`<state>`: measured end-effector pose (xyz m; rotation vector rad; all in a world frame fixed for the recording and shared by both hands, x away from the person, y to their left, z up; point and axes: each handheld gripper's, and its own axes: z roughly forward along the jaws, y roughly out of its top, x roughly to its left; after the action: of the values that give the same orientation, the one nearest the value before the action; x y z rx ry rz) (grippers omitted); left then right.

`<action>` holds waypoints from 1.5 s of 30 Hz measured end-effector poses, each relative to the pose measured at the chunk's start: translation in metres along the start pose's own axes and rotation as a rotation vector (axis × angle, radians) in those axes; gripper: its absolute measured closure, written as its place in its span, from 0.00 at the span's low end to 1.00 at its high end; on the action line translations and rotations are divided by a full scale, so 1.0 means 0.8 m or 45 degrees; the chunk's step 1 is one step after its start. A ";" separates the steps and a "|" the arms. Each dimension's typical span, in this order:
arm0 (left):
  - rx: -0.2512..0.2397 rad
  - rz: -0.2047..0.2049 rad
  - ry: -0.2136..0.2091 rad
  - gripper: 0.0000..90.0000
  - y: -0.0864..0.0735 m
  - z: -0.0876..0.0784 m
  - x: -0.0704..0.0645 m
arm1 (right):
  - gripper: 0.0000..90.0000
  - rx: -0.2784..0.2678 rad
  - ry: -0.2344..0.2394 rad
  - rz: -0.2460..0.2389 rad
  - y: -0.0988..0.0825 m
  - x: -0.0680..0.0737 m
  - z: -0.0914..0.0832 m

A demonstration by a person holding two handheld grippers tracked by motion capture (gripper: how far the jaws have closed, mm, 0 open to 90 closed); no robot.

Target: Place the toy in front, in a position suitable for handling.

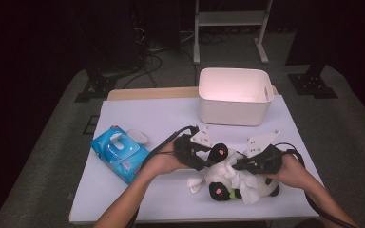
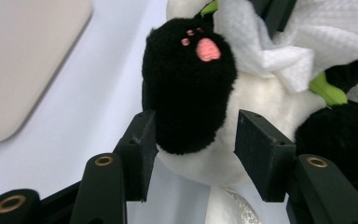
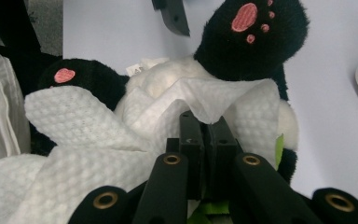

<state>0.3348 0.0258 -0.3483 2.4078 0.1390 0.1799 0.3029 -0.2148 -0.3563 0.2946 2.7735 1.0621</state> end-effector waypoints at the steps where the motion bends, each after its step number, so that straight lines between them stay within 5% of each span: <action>1: 0.008 0.001 -0.004 0.52 0.001 0.004 0.000 | 0.96 0.000 0.004 -0.004 0.000 0.001 0.000; 5: 0.017 -0.016 -0.017 0.50 0.006 0.019 0.002 | 0.96 -0.002 0.003 -0.013 0.000 0.005 0.000; 9: -0.002 0.014 0.014 0.63 0.009 0.021 0.002 | 0.96 -0.016 0.005 -0.019 0.003 0.004 -0.002; 21: -0.048 0.120 0.083 0.71 0.013 -0.011 0.000 | 0.96 -0.071 -0.030 -0.071 0.036 -0.014 -0.018; 30: -0.048 0.111 0.069 0.71 -0.002 -0.014 0.002 | 0.96 -0.038 -0.028 0.003 0.022 -0.035 -0.023; 36: -0.042 0.104 0.068 0.69 -0.003 -0.010 0.003 | 0.97 0.023 0.031 0.018 0.019 -0.031 -0.010; 45: -0.052 0.104 0.123 0.70 0.004 -0.009 0.007 | 0.97 0.010 0.028 0.030 0.018 -0.023 -0.008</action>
<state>0.3390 0.0295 -0.3403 2.3666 0.0806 0.3336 0.3213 -0.2125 -0.3404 0.3194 2.8009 1.0658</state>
